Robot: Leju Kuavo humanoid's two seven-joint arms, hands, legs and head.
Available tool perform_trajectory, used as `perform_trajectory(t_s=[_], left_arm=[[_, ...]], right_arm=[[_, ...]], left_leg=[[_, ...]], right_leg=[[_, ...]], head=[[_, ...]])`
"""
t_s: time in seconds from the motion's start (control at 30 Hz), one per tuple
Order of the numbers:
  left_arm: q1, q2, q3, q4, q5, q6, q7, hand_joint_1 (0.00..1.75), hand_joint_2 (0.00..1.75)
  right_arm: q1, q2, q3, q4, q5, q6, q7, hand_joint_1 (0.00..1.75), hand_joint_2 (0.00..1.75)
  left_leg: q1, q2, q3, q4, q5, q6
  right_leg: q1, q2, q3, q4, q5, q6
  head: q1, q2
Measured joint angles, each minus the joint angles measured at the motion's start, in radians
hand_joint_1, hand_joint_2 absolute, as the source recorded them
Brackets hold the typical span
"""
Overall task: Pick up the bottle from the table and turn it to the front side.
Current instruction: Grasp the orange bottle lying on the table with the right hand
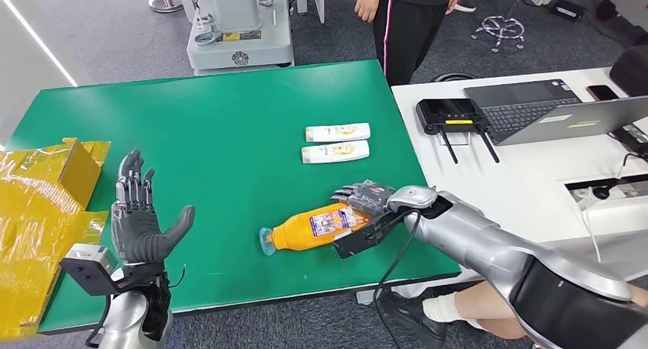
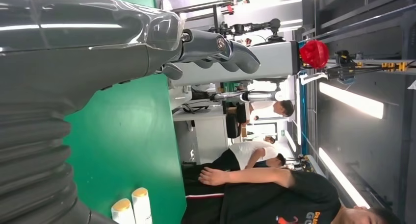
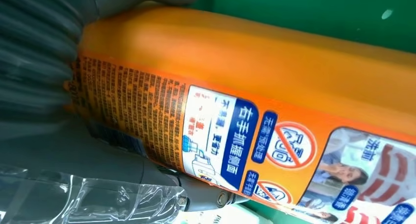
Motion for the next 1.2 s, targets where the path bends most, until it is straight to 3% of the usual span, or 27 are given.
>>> perform_trajectory(t_s=[0.57,0.8,1.0,1.2], left_arm=[[0.015,0.002,0.000,0.000,-0.009,0.003,-0.003,0.00,1.75],[0.017,0.001,0.000,0.000,0.002,0.016,-0.004,0.00,1.75],[0.017,0.000,0.000,0.001,-0.003,0.032,-0.004,0.00,1.75],[0.018,-0.003,0.000,0.003,-0.005,0.039,-0.005,0.00,1.75]], right_arm=[[0.103,-0.010,-0.135,-0.099,0.069,-0.095,-0.039,1.75,1.75],[0.181,0.059,-0.220,-0.102,0.099,-0.220,-0.055,1.75,1.75],[0.245,0.126,-0.314,-0.145,0.169,-0.415,-0.029,1.75,1.75],[0.296,0.187,-0.432,-0.233,0.169,-0.507,-0.039,1.75,1.75]], left_leg=[[0.000,0.000,-0.001,0.000,0.000,0.000],[0.000,-0.001,-0.002,0.000,0.000,0.000],[0.000,-0.001,-0.004,-0.001,0.000,0.000],[0.000,-0.001,-0.005,-0.001,0.000,0.000]], right_leg=[[0.000,0.000,0.000,0.000,0.000,0.000],[0.000,0.000,-0.002,0.000,0.000,0.000],[0.000,-0.001,-0.003,0.000,0.000,0.000],[0.000,-0.001,-0.004,0.000,0.000,0.000]], head=[[0.000,0.000],[0.000,0.000],[0.000,0.000],[0.000,0.000]])
